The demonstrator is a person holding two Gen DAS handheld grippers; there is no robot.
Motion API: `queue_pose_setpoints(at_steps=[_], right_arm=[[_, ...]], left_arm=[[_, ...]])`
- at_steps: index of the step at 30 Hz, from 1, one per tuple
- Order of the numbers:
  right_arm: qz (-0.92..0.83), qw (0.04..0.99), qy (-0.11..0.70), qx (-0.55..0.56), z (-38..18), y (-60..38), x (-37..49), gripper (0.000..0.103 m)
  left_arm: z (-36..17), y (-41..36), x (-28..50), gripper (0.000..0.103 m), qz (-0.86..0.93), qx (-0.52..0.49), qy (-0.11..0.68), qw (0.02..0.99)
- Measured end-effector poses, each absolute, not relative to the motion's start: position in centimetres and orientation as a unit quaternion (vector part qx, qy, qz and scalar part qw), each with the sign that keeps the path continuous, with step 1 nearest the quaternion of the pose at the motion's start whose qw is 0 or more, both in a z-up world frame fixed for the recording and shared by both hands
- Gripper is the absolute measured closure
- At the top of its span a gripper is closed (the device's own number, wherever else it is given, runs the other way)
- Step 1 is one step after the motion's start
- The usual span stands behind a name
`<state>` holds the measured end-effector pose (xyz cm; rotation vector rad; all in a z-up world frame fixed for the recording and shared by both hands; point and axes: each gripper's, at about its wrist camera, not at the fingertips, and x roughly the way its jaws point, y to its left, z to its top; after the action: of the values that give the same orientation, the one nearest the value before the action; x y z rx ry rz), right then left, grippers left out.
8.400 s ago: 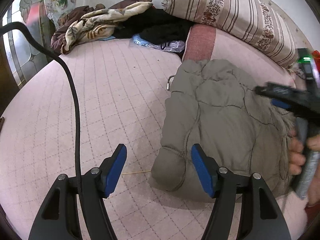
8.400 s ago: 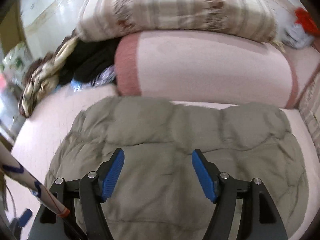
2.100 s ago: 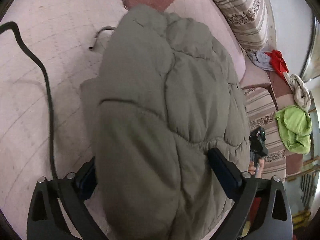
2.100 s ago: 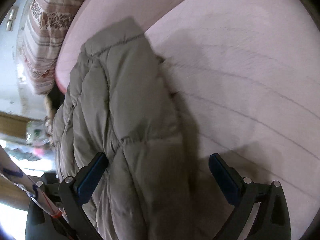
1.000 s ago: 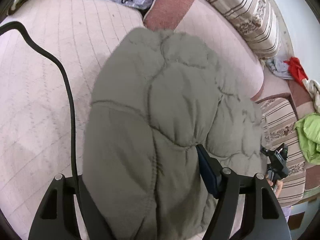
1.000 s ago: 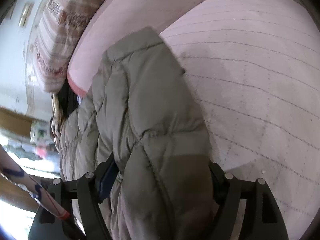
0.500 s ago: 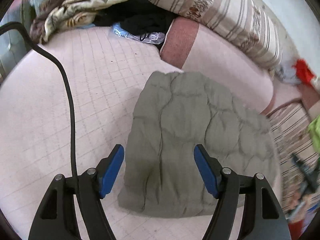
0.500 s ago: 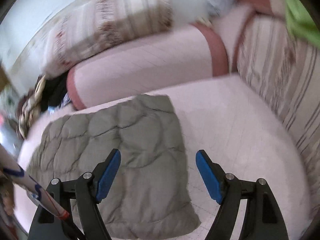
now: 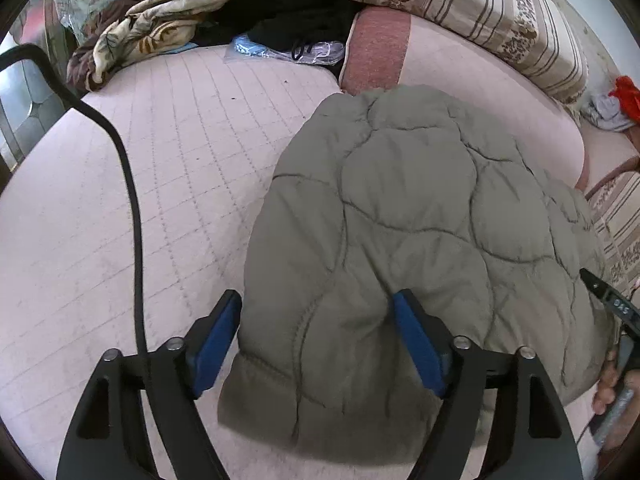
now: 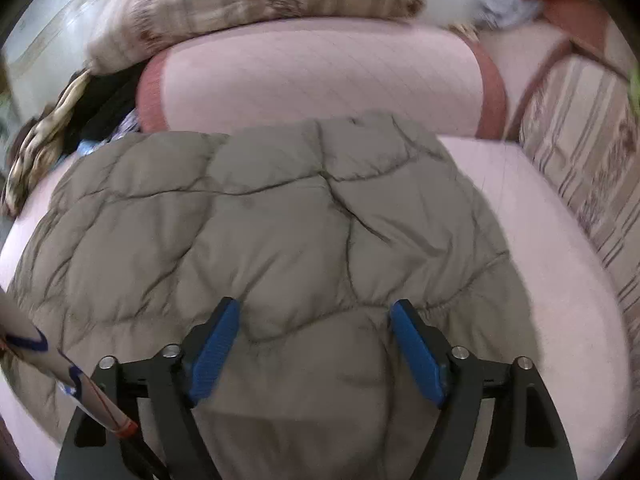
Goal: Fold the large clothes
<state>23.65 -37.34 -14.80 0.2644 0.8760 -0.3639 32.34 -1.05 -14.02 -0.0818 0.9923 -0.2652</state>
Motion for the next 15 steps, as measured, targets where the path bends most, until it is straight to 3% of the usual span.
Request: queue_pose_setpoints(at_steps=[7,9,11,15], right_arm=[[-0.192,0.873,0.421,0.153,-16.8,-39.6,26.3,0.003],[-0.204,0.872,0.422,0.143,-16.5,-39.3,26.5,0.003],[-0.207,0.874,0.420,0.132,-15.0,-38.2,25.9,0.012],[-0.190,0.897,0.377,0.133,-10.4,-35.7,19.6,0.012]], left_arm=[[-15.0,-2.1,34.3,0.016,-0.128,-0.048,0.459,0.878],[-14.3,-2.3,33.7,0.017,-0.118,-0.033,0.444,0.888],[-13.0,-2.5,32.5,0.019,-0.108,-0.015,0.420,0.901],[-9.7,-2.3,28.3,0.019,-0.082,0.020,0.347,0.934]])
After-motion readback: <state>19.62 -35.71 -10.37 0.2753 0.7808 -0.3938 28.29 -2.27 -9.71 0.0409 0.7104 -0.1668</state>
